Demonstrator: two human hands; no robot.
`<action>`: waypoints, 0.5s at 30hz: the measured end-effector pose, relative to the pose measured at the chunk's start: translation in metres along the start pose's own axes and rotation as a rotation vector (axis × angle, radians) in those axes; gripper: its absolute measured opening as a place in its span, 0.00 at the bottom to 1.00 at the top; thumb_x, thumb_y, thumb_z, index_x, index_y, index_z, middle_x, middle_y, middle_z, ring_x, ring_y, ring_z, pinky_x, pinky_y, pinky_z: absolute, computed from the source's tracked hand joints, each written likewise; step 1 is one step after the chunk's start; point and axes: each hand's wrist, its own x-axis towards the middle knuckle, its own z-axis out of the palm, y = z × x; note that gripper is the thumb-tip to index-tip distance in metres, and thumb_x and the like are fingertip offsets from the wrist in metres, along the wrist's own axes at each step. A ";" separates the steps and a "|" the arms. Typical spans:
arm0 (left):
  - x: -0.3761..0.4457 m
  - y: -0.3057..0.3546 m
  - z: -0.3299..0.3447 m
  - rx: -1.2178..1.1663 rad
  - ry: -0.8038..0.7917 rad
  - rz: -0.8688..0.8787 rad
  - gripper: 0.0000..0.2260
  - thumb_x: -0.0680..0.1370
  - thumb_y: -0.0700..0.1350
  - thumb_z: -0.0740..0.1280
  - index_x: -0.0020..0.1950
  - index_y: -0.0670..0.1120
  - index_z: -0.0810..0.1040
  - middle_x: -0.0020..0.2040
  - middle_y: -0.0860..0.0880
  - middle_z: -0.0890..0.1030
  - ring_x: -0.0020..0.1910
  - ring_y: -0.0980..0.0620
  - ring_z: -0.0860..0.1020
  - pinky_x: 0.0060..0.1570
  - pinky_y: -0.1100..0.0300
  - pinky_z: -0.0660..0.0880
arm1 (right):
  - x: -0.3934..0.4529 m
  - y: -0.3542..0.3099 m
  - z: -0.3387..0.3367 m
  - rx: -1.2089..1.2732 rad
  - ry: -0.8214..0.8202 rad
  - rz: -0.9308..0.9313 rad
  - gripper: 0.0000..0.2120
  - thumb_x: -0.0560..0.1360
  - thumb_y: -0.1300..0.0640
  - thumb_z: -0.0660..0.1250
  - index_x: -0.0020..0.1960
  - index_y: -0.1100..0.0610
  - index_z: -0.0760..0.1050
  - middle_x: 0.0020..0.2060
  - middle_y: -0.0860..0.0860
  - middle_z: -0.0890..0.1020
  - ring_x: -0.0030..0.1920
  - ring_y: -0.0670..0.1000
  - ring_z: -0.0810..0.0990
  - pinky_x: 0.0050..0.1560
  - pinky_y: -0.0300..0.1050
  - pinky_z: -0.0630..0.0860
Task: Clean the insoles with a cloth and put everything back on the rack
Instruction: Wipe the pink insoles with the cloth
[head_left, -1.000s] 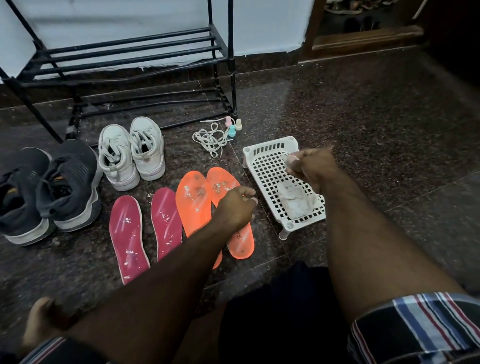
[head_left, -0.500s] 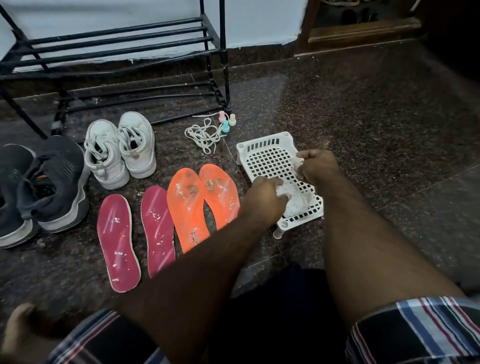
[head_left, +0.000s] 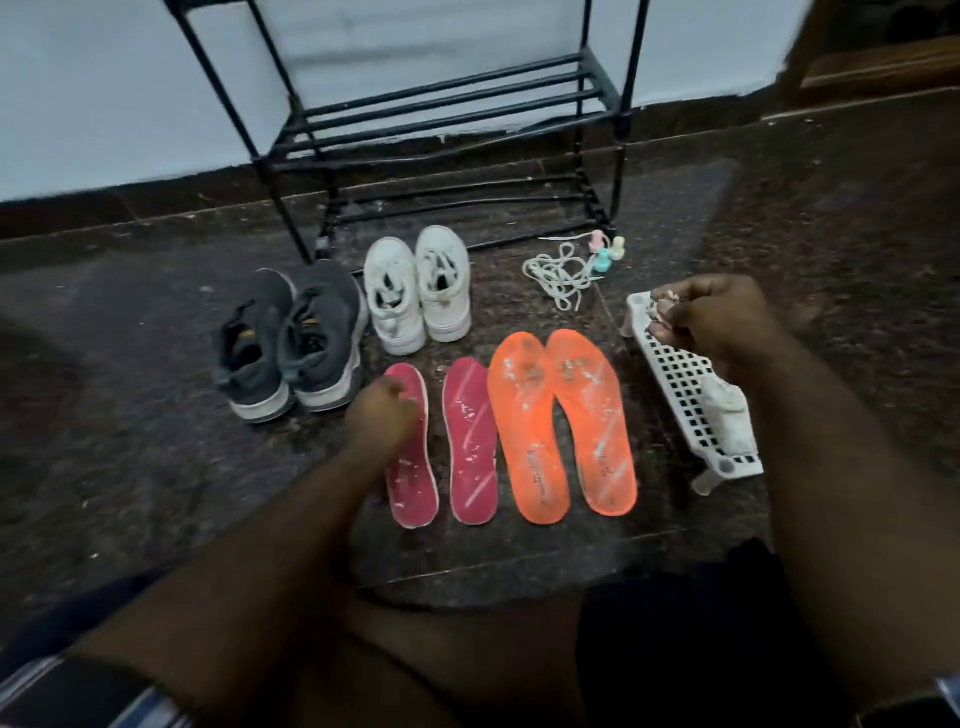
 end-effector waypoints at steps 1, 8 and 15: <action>0.006 -0.023 -0.013 0.014 0.008 -0.073 0.12 0.69 0.48 0.66 0.47 0.43 0.83 0.46 0.41 0.84 0.49 0.41 0.82 0.48 0.53 0.76 | -0.004 0.002 0.010 0.016 -0.002 -0.012 0.07 0.77 0.72 0.63 0.47 0.64 0.77 0.35 0.56 0.77 0.35 0.52 0.77 0.34 0.37 0.81; 0.046 -0.098 0.004 0.039 -0.127 -0.222 0.16 0.64 0.53 0.68 0.42 0.41 0.78 0.46 0.36 0.83 0.47 0.37 0.83 0.48 0.45 0.82 | -0.017 0.022 0.040 0.000 -0.043 0.090 0.09 0.74 0.72 0.67 0.40 0.60 0.77 0.35 0.55 0.78 0.35 0.52 0.78 0.38 0.40 0.81; 0.038 -0.070 0.007 0.086 -0.082 -0.245 0.16 0.70 0.50 0.68 0.54 0.43 0.78 0.52 0.41 0.83 0.52 0.40 0.82 0.52 0.52 0.78 | -0.013 0.026 0.027 -0.195 -0.016 0.056 0.08 0.76 0.68 0.66 0.40 0.60 0.77 0.36 0.58 0.77 0.30 0.52 0.73 0.28 0.36 0.76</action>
